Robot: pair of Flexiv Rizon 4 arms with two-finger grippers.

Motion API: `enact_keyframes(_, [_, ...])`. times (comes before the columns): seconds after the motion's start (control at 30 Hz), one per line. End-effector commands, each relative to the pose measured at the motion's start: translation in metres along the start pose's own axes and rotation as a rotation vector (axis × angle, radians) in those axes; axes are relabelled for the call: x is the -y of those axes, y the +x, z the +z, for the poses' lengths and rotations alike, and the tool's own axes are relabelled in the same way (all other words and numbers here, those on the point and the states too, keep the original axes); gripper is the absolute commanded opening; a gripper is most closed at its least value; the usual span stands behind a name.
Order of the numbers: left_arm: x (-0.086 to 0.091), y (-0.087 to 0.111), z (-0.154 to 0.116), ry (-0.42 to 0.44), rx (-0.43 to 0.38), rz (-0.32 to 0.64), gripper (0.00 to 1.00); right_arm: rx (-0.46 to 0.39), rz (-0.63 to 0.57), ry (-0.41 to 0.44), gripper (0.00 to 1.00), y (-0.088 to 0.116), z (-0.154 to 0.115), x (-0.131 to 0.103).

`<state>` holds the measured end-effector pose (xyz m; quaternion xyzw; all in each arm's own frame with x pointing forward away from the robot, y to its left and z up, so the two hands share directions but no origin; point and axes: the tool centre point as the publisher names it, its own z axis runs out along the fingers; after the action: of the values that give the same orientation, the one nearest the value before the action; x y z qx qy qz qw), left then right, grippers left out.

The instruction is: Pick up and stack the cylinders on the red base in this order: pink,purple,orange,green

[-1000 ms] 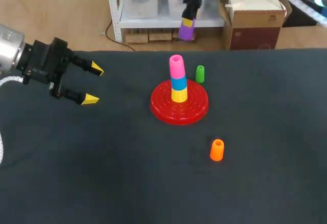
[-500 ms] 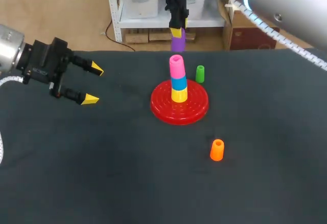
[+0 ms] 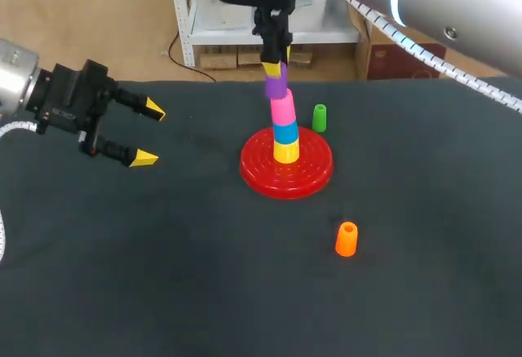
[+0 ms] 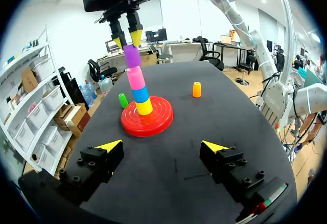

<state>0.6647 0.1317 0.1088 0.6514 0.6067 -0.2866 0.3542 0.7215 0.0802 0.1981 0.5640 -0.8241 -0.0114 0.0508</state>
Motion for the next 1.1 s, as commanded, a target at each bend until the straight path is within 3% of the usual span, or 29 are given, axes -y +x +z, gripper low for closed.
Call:
enact_keyframes(0.03, [0.001, 0.0, 0.0, -0.004, -0.001, 0.0, 1.0, 0.003, -0.001, 0.001, 0.0, 0.006, 0.005, -0.002])
enact_keyframes(0.33, [0.001, 0.0, 0.0, -0.004, -0.001, 0.0, 1.0, -0.012, 0.018, 0.02, 0.0, 0.012, 0.006, 0.005])
enact_keyframes(0.77, [0.001, 0.0, 0.0, -0.004, -0.001, 0.0, 1.0, -0.019, -0.009, 0.017, 0.0, 0.001, 0.018, 0.012])
enact_keyframes(0.97, [0.001, 0.0, 0.0, -0.004, -0.001, 0.0, 1.0, -0.069, 0.021, 0.019, 0.0, 0.012, 0.028, 0.009])
enact_keyframes(1.1, [0.001, 0.0, 0.0, -0.004, -0.001, 0.0, 1.0, -0.036, 0.066, 0.023, 0.0, 0.019, 0.031, 0.011])
